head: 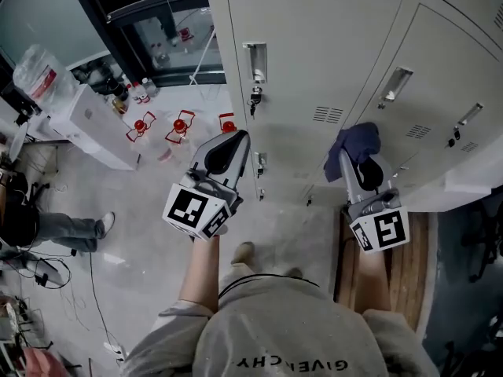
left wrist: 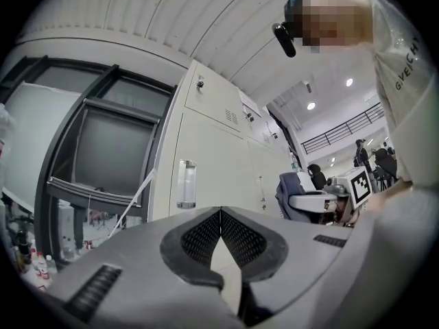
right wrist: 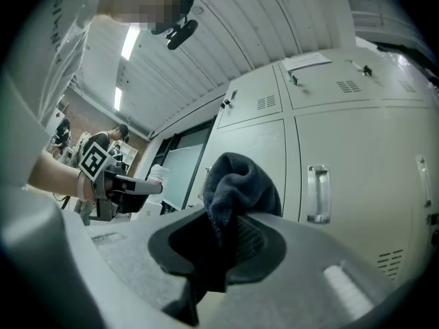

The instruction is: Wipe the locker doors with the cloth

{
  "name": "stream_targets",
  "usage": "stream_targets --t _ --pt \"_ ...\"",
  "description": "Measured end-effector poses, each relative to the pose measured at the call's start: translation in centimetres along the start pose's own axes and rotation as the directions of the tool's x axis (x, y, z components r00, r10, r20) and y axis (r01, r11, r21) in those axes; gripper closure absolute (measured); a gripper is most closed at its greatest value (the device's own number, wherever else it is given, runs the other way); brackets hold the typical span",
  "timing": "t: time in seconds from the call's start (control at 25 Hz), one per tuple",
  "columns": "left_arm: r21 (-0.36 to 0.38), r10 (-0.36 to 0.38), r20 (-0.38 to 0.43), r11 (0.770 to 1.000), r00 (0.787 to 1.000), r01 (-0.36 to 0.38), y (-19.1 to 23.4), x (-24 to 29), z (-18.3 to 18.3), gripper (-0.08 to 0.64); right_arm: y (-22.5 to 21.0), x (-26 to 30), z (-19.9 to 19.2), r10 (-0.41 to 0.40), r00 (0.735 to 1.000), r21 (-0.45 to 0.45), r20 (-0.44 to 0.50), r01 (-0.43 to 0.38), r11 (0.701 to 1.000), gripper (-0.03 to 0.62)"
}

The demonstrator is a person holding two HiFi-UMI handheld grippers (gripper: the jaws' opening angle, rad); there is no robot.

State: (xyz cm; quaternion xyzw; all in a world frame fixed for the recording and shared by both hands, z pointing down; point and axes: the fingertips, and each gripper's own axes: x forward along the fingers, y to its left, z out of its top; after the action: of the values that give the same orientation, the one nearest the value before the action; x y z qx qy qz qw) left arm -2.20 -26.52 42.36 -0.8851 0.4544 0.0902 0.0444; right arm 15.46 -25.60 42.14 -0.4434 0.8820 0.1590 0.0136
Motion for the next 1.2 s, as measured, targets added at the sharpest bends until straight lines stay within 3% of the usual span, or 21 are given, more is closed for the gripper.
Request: stream_targets --t 0.24,0.64,0.84,1.2 --pt "0.023 0.032 -0.016 0.999 0.999 -0.031 -0.4 -2.0 -2.6 0.561 1.5 -2.2 -3.2 0.014 0.998 0.035 -0.063 -0.012 0.999 0.532" --pt "-0.013 0.118 -0.006 0.993 0.993 -0.118 1.8 -4.5 -3.0 0.561 1.7 -4.0 -5.2 0.011 0.993 0.05 -0.114 -0.005 0.999 0.532" --pt "0.013 0.114 -0.037 0.993 0.993 -0.113 1.8 -4.7 -3.5 0.561 1.5 -4.2 -5.3 0.008 0.992 0.053 -0.123 -0.002 0.999 0.532" --pt "-0.022 0.12 -0.027 0.992 0.992 -0.121 2.2 -5.0 -3.2 0.561 1.3 -5.2 -6.0 -0.006 0.988 0.054 -0.155 0.014 0.998 0.532"
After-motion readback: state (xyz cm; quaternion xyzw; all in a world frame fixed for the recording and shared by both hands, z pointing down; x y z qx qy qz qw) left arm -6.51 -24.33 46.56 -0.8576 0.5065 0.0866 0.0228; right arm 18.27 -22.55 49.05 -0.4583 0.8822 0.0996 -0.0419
